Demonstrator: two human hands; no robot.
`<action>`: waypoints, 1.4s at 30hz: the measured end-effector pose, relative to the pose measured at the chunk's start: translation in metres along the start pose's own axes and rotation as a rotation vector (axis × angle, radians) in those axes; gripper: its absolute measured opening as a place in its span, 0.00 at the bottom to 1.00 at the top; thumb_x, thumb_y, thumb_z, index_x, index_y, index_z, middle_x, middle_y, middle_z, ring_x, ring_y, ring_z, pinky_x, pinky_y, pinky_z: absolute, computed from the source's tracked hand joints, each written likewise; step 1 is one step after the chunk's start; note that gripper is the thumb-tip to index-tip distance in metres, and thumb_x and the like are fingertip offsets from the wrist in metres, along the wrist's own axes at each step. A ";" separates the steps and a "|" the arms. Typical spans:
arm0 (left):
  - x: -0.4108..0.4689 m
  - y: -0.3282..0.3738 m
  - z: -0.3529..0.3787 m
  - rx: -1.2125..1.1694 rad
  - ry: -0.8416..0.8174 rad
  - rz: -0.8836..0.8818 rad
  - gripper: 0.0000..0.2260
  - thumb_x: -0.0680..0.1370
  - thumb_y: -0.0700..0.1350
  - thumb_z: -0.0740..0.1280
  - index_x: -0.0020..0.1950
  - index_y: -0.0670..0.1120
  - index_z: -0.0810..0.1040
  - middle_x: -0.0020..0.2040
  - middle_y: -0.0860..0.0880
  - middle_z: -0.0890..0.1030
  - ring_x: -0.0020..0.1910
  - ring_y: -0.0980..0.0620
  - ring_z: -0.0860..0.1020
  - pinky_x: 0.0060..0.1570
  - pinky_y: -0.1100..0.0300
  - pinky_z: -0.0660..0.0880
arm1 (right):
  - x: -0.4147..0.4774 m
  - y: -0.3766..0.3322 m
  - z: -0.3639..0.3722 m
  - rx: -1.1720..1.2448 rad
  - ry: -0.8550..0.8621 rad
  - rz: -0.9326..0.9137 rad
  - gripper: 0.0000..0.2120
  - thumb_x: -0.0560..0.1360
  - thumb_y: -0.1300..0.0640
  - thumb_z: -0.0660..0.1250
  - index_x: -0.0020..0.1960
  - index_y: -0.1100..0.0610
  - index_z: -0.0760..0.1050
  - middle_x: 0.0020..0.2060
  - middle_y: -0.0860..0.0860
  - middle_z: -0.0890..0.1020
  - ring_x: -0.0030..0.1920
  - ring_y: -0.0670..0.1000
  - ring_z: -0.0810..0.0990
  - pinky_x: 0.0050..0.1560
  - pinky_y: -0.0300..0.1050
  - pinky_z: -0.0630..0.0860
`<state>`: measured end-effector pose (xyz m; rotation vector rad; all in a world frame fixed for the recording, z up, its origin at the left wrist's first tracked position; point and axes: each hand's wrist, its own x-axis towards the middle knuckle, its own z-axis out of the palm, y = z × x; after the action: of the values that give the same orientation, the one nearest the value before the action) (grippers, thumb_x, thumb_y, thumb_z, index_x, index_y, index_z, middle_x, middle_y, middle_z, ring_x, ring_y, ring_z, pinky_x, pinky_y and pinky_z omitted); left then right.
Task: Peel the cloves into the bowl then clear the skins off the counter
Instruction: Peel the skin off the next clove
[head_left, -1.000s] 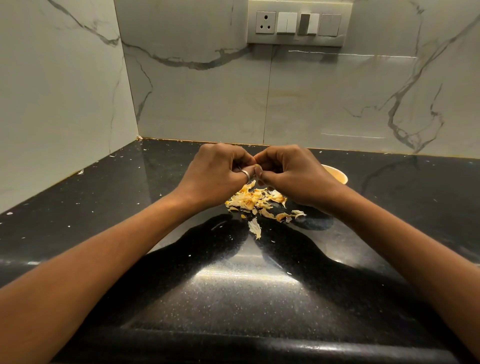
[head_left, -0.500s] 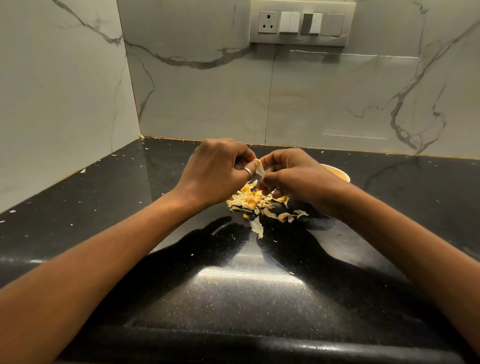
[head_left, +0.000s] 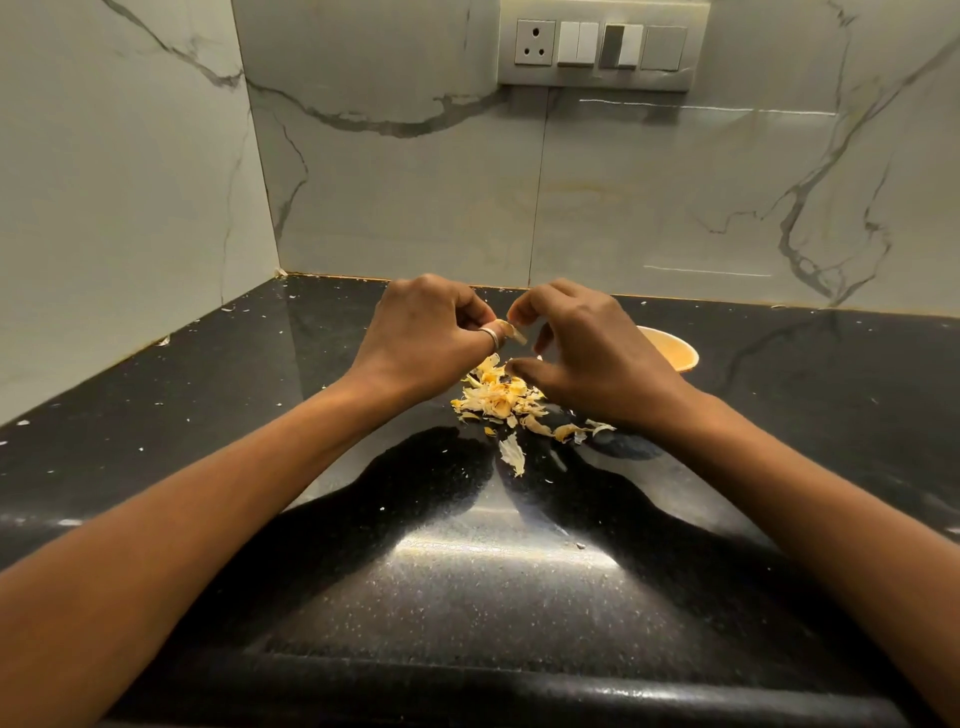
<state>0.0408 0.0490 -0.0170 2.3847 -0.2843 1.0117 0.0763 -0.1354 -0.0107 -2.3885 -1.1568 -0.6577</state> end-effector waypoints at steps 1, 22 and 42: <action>0.000 0.000 0.000 -0.008 -0.008 -0.006 0.06 0.75 0.49 0.75 0.45 0.47 0.86 0.35 0.56 0.82 0.33 0.62 0.78 0.35 0.68 0.73 | 0.000 0.000 0.000 -0.005 0.024 -0.016 0.18 0.73 0.53 0.76 0.60 0.58 0.77 0.52 0.52 0.81 0.45 0.51 0.80 0.48 0.52 0.80; -0.002 0.006 -0.002 -0.127 -0.243 0.036 0.08 0.77 0.45 0.73 0.53 0.44 0.85 0.38 0.55 0.82 0.31 0.66 0.78 0.35 0.67 0.78 | 0.003 0.013 -0.005 -0.052 0.160 -0.007 0.05 0.78 0.61 0.68 0.50 0.60 0.83 0.43 0.55 0.85 0.40 0.52 0.80 0.43 0.52 0.79; -0.002 0.002 0.000 -0.053 -0.139 0.128 0.07 0.77 0.46 0.73 0.52 0.45 0.85 0.42 0.51 0.85 0.38 0.57 0.81 0.42 0.53 0.82 | -0.001 0.001 -0.005 0.298 0.006 0.168 0.06 0.76 0.58 0.74 0.52 0.58 0.83 0.39 0.48 0.85 0.36 0.42 0.83 0.40 0.36 0.81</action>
<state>0.0389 0.0473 -0.0176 2.4180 -0.5142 0.8841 0.0755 -0.1390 -0.0071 -2.1966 -0.9625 -0.4059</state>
